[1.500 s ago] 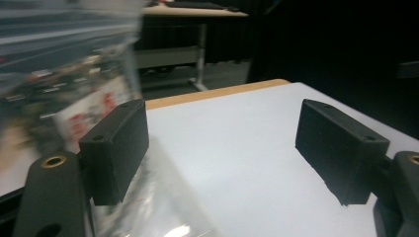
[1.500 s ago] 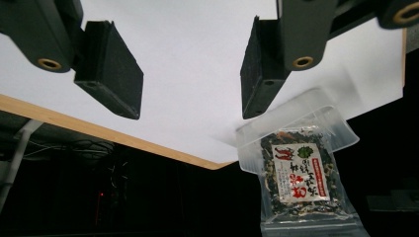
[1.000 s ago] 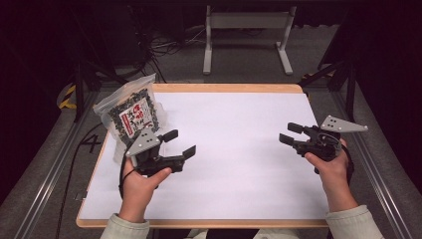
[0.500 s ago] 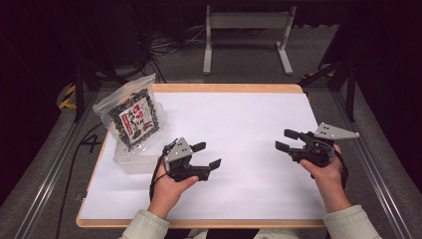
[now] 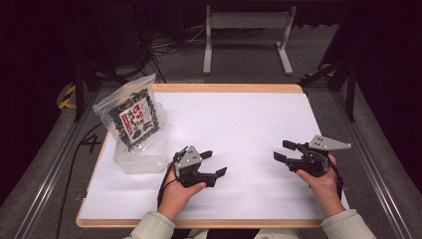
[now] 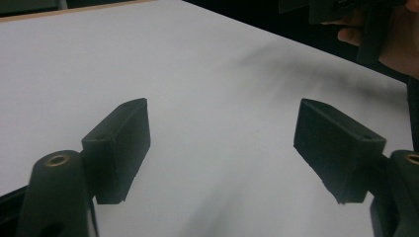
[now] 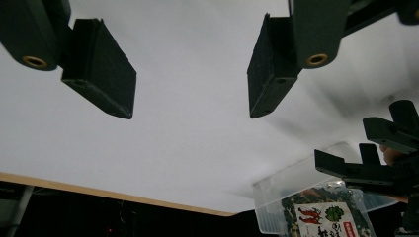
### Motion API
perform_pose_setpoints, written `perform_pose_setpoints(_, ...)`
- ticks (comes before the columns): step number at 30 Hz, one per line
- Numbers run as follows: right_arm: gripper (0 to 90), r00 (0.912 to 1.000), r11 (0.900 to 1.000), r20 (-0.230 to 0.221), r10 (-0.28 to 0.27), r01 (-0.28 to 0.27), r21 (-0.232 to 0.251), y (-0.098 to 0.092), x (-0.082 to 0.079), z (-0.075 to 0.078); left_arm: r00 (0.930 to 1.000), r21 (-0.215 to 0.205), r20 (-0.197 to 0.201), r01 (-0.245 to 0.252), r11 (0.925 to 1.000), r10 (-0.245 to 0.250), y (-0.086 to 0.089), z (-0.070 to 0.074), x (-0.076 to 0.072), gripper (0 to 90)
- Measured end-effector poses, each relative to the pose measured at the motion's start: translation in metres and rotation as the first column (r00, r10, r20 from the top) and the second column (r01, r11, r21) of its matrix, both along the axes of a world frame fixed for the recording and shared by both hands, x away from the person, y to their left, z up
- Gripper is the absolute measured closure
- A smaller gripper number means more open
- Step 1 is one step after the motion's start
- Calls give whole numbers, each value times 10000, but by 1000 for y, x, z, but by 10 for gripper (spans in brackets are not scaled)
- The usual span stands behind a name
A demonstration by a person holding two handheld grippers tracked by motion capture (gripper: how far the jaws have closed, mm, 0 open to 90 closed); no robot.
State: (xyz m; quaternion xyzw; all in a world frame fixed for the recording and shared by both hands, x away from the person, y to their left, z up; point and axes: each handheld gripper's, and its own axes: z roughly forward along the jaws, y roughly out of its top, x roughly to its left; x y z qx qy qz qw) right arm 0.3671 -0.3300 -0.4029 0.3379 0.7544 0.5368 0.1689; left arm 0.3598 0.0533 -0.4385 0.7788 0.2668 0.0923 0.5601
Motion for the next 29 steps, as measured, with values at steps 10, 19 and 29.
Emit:
perform_pose_setpoints(10, 361, 9994, 9988, -334, -123, 107, -477, 2, -4, -21, 9994, 201, -196, 292, 9994, -288, -8, -7, -2, 224)
perform_pose_setpoints(19, 369, 9983, 9961, -394, -438, 406, -779, 6, -5, -33, 9972, 258, -456, 597, 9979, -585, -16, -13, -4, 223)
perform_pose_setpoints(29, 370, 9976, 9948, -346, -602, 571, -849, 7, -6, -37, 9982, 279, -442, 422, 9987, -409, -15, -13, -4, 226)
